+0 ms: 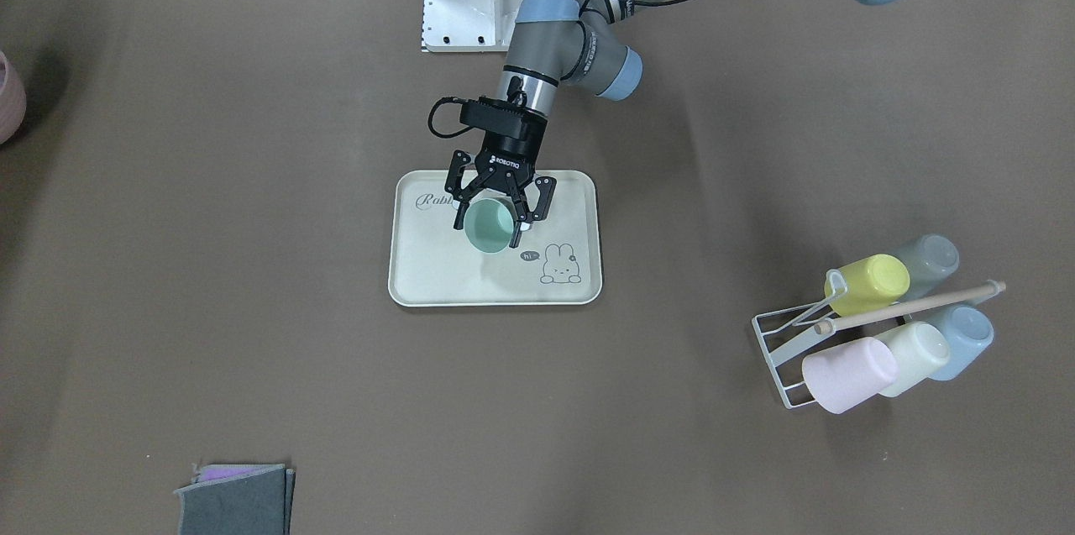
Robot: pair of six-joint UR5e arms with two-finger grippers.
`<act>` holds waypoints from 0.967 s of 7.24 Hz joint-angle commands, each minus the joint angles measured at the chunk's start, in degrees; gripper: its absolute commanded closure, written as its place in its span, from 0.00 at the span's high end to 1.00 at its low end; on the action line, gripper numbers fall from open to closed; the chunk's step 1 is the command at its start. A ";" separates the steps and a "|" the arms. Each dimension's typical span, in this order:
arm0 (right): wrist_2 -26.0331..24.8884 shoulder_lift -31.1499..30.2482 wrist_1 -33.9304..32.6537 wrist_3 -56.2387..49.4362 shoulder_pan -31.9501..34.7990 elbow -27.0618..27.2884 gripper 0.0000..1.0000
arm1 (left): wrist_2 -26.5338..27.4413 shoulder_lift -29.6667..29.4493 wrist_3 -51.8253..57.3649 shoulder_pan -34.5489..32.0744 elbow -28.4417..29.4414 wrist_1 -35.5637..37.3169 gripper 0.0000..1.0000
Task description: Pick up and place green cup on tray
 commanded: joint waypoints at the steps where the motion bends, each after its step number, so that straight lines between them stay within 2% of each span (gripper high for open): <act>1: -0.03 -0.12 0.02 -0.01 0.01 -0.12 1.00 | -0.29 0.04 0.27 0.00 -0.08 0.00 0.87; 4: 0.32 -0.03 -0.07 0.25 -0.07 -0.65 1.00 | -0.29 0.04 -0.16 0.00 -0.17 -0.70 0.87; 7: -0.20 0.66 0.01 0.26 -1.47 -1.43 1.00 | -0.90 3.80 -0.43 0.00 -0.17 -10.07 0.87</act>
